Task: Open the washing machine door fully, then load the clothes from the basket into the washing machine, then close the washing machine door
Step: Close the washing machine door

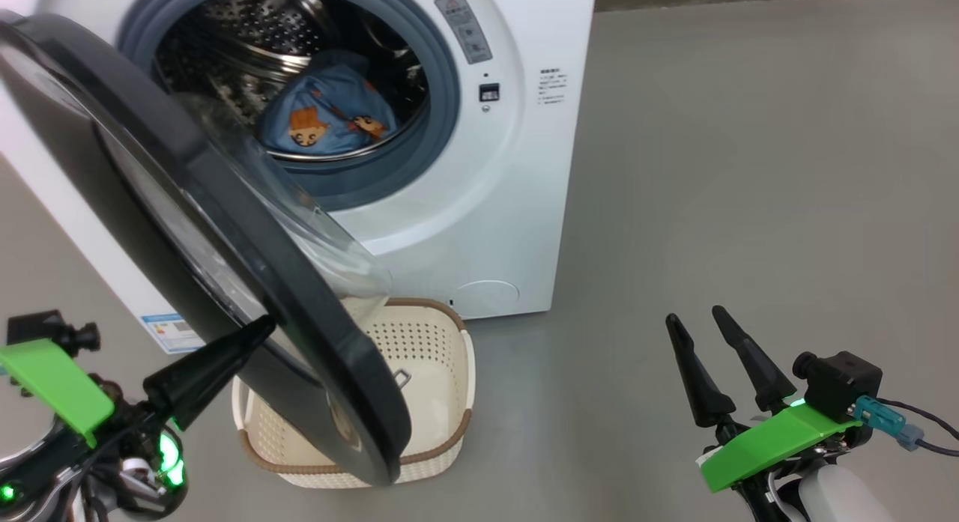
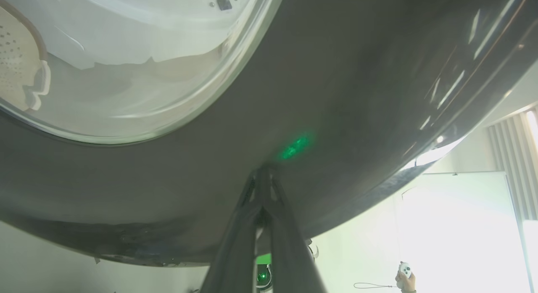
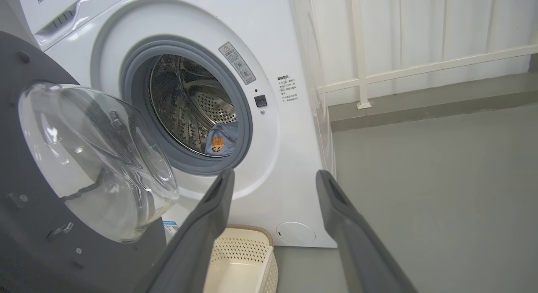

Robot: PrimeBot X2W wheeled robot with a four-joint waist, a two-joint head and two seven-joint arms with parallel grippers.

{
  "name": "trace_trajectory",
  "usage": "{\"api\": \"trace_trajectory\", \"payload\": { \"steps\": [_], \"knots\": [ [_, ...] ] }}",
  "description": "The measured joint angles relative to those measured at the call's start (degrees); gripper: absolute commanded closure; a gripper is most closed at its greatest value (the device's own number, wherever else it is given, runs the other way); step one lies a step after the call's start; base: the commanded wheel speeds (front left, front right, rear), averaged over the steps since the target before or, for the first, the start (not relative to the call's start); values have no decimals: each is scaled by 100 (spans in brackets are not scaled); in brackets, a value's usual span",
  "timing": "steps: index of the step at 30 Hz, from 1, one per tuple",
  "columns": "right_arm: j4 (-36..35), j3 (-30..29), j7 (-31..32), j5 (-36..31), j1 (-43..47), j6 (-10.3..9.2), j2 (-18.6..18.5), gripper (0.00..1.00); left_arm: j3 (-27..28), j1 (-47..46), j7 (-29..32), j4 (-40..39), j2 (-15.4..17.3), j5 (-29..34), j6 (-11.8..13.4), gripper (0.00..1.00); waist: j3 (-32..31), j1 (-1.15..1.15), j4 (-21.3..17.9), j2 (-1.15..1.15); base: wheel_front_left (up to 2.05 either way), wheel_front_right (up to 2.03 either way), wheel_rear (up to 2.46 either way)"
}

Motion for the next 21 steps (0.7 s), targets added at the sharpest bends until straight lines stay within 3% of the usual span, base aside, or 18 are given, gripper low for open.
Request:
{"api": "trace_trajectory", "payload": {
  "steps": [16,18,21],
  "knots": [
    [-8,-60,0,-1,-1,0,18,0,-136,-202,-236,182,-71,-70,-237,100,93,0,64,0,0,0,0],
    [-8,-65,0,-2,-1,0,18,0,-123,-202,-280,181,-68,-63,-264,62,91,0,100,0,0,0,0],
    [-10,-74,0,-2,-1,0,18,0,-105,-199,-357,134,-62,33,-333,25,88,0,152,0,0,0,0]
  ]
}}
